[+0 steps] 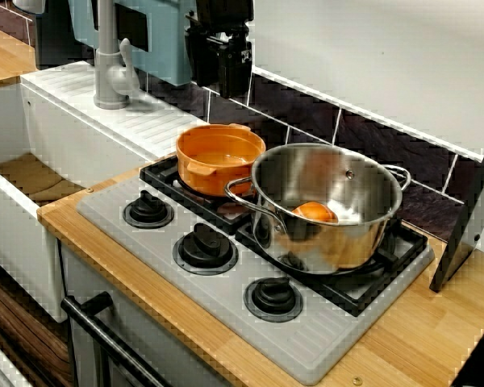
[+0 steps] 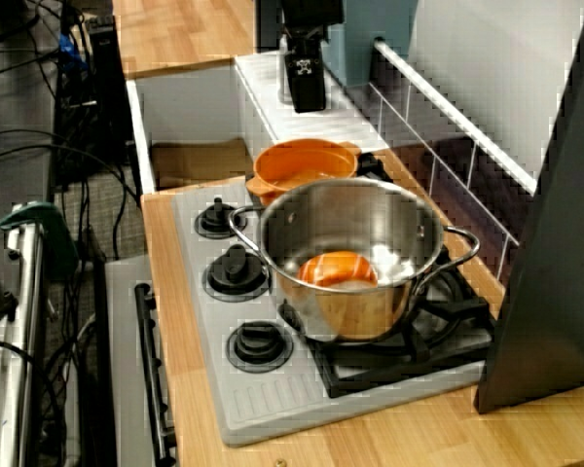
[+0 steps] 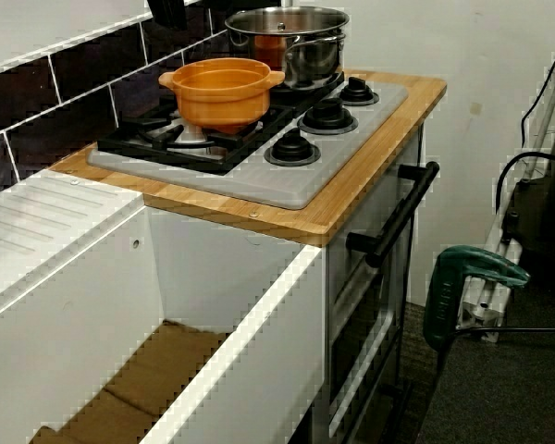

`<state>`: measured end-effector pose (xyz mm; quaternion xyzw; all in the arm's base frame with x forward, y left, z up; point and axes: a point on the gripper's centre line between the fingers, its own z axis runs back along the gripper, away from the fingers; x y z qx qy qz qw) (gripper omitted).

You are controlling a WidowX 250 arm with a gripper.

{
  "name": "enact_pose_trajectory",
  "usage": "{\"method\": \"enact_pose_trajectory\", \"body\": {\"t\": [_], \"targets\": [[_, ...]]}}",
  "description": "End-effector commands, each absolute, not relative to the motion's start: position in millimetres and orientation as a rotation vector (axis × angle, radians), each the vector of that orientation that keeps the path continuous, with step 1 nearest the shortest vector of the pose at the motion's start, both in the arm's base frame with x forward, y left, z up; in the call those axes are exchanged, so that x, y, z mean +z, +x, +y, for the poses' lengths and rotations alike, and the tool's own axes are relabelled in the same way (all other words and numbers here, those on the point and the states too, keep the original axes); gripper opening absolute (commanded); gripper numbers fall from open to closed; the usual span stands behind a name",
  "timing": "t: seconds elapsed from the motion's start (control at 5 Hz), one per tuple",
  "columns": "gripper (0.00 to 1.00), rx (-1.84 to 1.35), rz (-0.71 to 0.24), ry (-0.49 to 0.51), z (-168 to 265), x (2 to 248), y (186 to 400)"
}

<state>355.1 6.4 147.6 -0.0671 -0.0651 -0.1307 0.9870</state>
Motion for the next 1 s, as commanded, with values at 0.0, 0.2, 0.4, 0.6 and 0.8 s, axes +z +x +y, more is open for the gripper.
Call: {"method": "enact_pose_trajectory", "body": {"t": [0.0,0.2,0.4,0.6,0.8], "targets": [[1.00,-0.262,-0.131,-0.135,6.4,147.6,355.1],[1.00,-0.230,-0.160,-0.126,18.8,148.6,352.0],[1.00,-0.176,-0.163,-0.127,28.3,147.4,353.2],[1.00,-0.139,-0.179,-0.110,39.9,147.1,352.8],[1.00,-0.104,-0.208,-0.100,48.4,138.7,351.1]]}}
